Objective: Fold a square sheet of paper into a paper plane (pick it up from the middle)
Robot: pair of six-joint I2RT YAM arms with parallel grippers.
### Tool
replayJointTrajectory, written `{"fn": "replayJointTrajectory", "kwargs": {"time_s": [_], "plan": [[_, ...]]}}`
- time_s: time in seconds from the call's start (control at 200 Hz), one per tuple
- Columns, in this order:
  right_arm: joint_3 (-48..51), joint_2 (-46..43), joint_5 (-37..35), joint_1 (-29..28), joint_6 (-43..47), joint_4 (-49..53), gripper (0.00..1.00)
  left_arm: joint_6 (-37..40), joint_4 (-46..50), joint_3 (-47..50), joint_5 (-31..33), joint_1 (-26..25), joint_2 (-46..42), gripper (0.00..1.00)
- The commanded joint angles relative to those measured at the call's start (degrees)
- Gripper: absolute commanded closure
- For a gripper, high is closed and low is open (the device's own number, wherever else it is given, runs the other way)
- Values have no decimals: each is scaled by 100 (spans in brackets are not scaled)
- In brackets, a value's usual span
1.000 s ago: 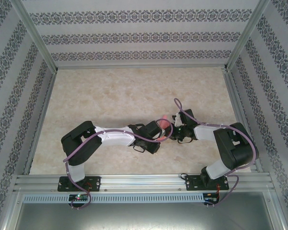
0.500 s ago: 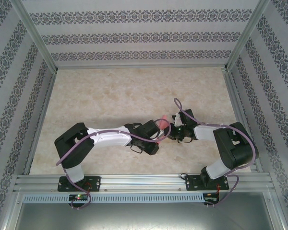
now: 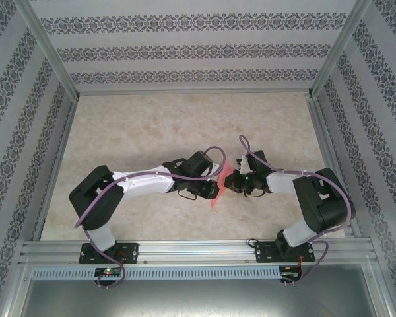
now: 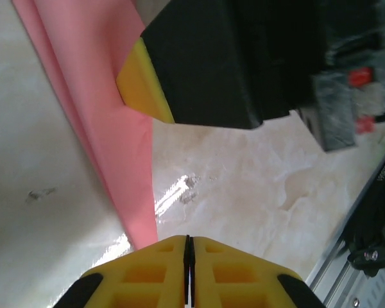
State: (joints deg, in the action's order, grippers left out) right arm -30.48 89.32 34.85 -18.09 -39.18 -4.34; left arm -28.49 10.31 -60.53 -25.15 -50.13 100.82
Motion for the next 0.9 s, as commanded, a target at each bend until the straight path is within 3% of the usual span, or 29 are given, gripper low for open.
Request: {"fn": "replayJointTrajectory", "kwargs": {"time_s": [0.0, 0.894], "plan": [[208, 253, -540, 79, 75, 364, 100, -454, -624, 177, -366, 47, 235, 88], [165, 279, -691, 121, 46, 477, 100, -613, -1117, 687, -755, 47, 672, 89]]}}
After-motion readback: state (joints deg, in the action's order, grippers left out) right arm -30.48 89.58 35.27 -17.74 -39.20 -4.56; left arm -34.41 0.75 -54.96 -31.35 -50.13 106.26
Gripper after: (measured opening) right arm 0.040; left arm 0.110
